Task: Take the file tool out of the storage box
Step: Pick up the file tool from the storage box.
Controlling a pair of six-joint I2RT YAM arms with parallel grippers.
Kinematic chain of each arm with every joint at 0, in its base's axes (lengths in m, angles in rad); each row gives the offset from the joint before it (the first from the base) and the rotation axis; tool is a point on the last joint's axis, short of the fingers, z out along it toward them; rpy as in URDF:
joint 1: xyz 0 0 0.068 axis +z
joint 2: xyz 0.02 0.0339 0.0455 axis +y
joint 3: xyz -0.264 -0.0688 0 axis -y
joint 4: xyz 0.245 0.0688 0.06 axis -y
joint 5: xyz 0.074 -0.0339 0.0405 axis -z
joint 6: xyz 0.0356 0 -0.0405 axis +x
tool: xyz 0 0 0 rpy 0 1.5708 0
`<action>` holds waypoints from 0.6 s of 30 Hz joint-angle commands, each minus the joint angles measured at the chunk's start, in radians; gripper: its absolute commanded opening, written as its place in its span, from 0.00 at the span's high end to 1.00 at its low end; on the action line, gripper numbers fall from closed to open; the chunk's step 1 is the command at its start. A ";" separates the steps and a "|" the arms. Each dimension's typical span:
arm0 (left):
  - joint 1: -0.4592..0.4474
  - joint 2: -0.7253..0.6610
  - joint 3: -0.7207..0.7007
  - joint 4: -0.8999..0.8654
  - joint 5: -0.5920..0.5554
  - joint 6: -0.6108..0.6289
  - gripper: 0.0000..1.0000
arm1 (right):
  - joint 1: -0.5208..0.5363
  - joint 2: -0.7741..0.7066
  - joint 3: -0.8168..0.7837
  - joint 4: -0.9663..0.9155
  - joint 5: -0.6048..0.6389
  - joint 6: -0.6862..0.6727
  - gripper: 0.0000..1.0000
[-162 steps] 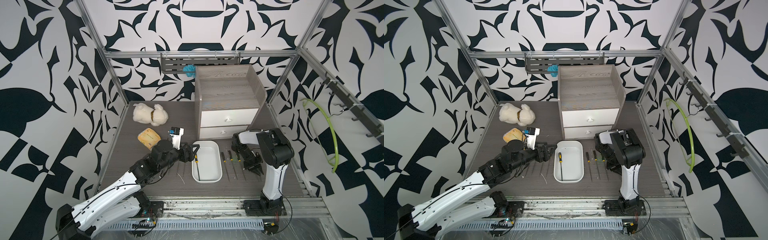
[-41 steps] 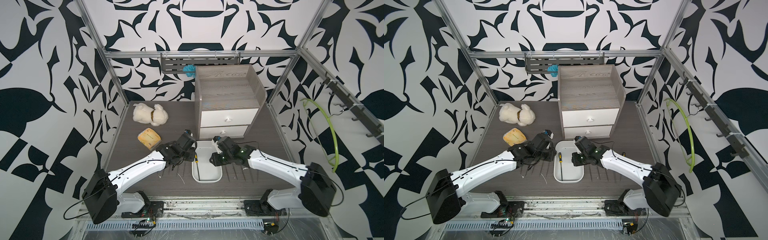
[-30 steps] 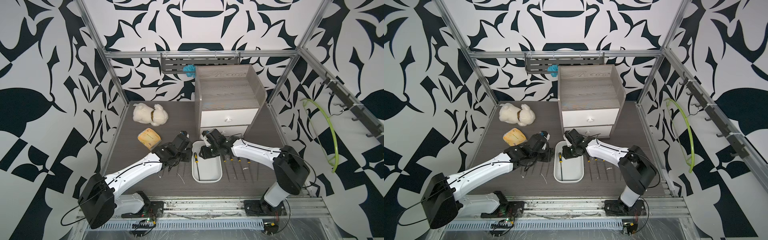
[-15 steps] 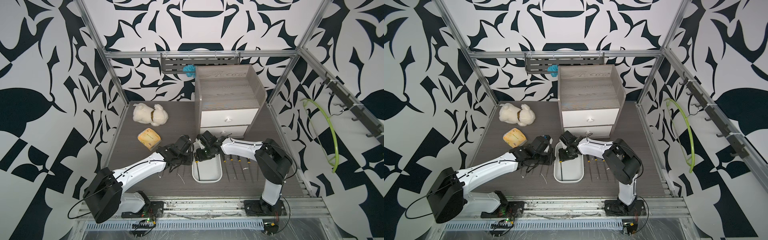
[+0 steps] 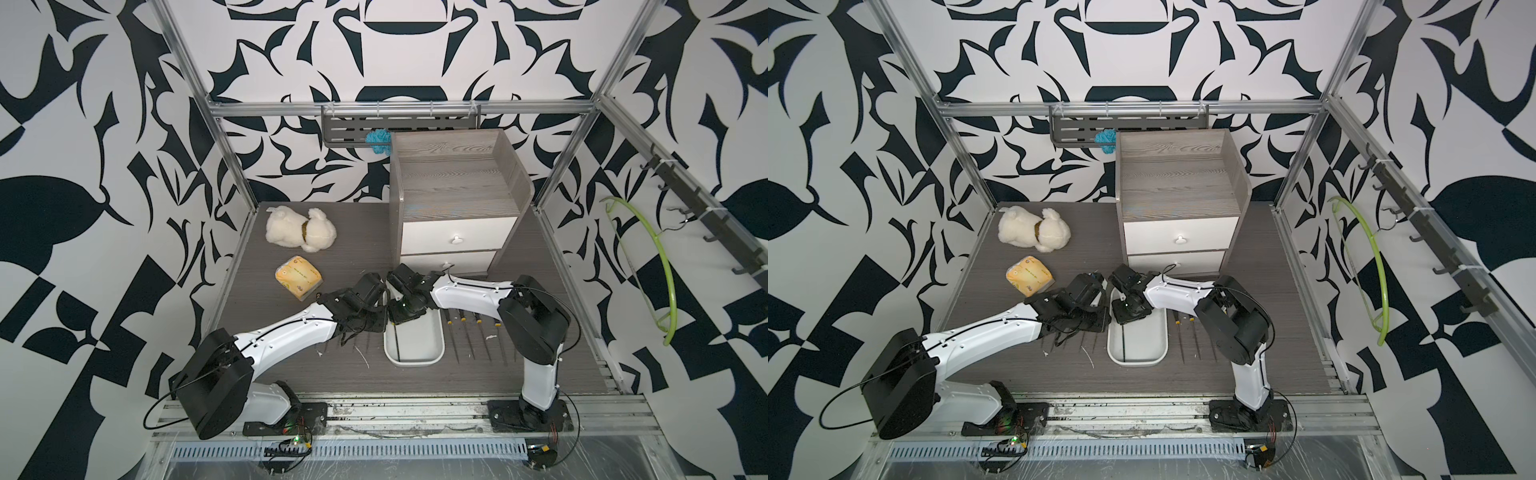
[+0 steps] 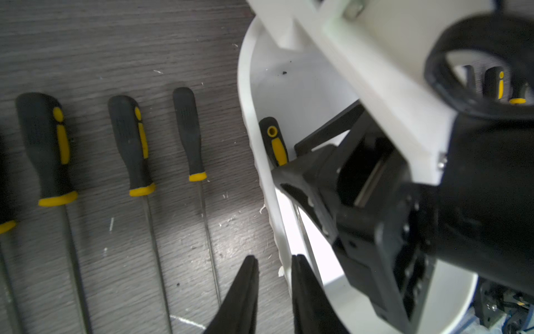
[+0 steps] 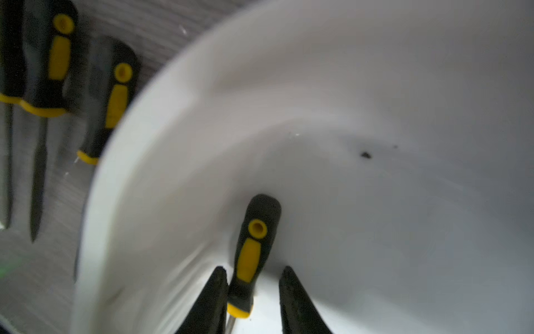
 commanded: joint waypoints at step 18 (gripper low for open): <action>-0.009 -0.013 -0.003 -0.012 -0.004 0.004 0.72 | 0.006 -0.089 -0.015 -0.033 0.017 -0.023 1.00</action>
